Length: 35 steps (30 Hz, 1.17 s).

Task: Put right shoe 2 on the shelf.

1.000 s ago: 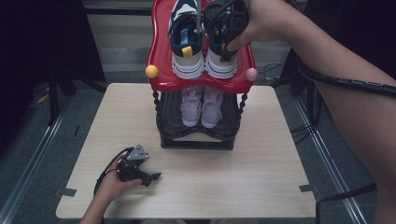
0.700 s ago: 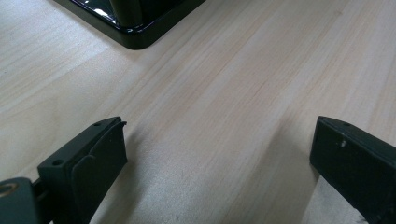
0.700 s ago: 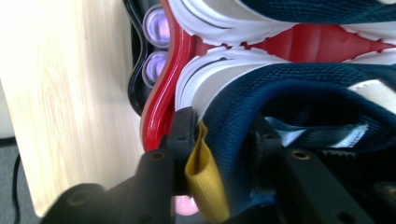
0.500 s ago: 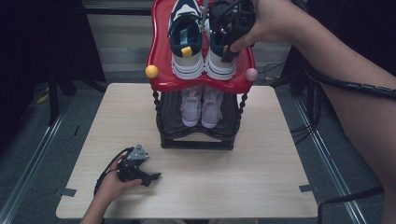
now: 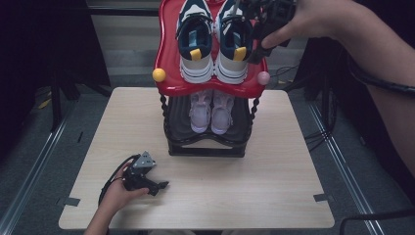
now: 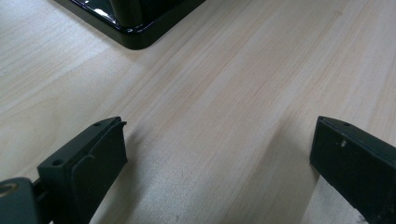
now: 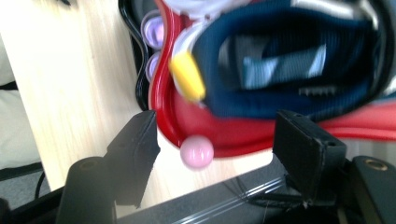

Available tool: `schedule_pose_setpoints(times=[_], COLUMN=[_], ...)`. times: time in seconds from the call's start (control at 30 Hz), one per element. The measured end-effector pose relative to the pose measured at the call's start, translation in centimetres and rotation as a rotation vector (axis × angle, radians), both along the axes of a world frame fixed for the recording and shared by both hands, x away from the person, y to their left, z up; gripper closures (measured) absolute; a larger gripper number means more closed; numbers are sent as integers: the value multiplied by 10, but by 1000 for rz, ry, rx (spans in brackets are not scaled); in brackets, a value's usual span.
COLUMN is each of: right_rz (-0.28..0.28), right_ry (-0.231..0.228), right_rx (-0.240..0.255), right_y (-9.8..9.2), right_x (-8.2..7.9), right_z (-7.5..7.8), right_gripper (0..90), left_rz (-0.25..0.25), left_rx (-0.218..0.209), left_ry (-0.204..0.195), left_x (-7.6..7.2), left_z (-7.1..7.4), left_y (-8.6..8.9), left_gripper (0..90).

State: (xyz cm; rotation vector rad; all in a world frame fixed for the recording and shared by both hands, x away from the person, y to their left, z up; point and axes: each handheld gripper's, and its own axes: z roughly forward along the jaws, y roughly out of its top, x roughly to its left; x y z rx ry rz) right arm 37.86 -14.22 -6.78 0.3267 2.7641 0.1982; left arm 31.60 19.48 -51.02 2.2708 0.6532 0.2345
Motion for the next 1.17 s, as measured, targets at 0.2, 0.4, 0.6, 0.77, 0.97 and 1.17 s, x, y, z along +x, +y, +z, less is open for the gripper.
schedule_pose_setpoints(times=[0.2, 0.4, 0.6, 0.77, 0.97, 1.17], right_rz=[-35, -58, -76, -94, -105, -114], right_ry=[32, 46, 54, 63, 63, 64], right_rx=[-16, -15, -2, 6, 31, 54], right_y=[-17, -34, -48, -60, -72, -82], right_x=[-7, -13, -19, -23, -27, -34], right_z=[-2, -9, -18, -26, -36, -43], right_gripper=[282, 267, 265, 264, 262, 258], left_rz=[1, -2, -2, -2, -2, -2], left_rx=[-3, -5, -5, -5, -5, -5], left_ry=[3, 5, 5, 5, 5, 5], left_x=[-2, -2, -2, -2, -2, -2], left_z=[0, 0, 0, 0, 0, 0], left_y=[1, 1, 1, 1, 1, 1], left_gripper=[40, 41, 41, 41, 41, 41])
